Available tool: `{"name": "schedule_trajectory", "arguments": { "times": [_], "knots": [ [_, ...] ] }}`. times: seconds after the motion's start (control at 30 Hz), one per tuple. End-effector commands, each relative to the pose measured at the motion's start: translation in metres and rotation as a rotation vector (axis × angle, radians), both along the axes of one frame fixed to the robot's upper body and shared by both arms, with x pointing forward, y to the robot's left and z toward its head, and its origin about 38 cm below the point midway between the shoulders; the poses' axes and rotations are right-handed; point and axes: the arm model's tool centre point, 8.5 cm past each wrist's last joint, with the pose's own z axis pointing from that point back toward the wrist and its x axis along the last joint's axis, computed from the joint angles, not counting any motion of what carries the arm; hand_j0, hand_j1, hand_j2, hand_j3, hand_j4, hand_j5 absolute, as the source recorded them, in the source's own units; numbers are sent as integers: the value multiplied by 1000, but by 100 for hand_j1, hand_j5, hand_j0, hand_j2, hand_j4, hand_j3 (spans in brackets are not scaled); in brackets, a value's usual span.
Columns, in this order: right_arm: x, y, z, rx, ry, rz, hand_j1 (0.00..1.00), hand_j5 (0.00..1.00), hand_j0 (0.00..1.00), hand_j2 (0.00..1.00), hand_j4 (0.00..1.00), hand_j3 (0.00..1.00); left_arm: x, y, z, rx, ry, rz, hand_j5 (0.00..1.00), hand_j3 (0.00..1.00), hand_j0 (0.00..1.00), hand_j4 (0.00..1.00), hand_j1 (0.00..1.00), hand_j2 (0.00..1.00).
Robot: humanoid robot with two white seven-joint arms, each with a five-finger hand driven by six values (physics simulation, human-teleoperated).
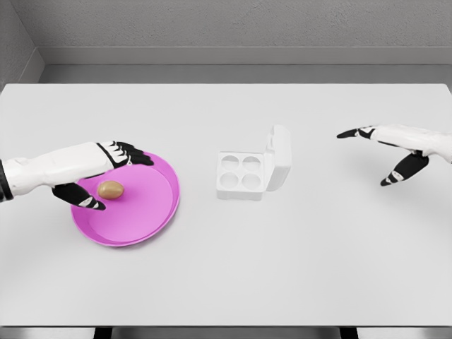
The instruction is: Pack egg into the box and close the box lid
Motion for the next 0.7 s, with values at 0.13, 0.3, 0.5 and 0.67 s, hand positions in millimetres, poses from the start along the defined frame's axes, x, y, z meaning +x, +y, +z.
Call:
{"name": "schedule_trajectory", "arguments": {
  "times": [0.13, 0.3, 0.5, 0.67],
  "knots": [
    [-4, 5, 5, -7, -29, 66, 100, 100, 100, 100, 100, 100, 11, 17, -1, -2, 16, 79, 100, 100, 100, 100, 100, 100],
    [-8, 10, 15, -3, -83, 170, 100, 100, 100, 100, 100, 100, 21, 31, -13, -3, 67, 164, 100, 100, 100, 100, 100, 100],
    [-23, -3, 12, -52, -71, 245, 100, 100, 100, 100, 100, 100, 20, 22, -13, -34, 68, 144, 100, 100, 100, 100, 100, 100],
    [-25, -9, 14, -60, -72, 241, 100, 100, 100, 100, 100, 100, 13, 17, -20, -53, 91, 129, 97, 97, 97, 97, 97, 97]
  ]
}}
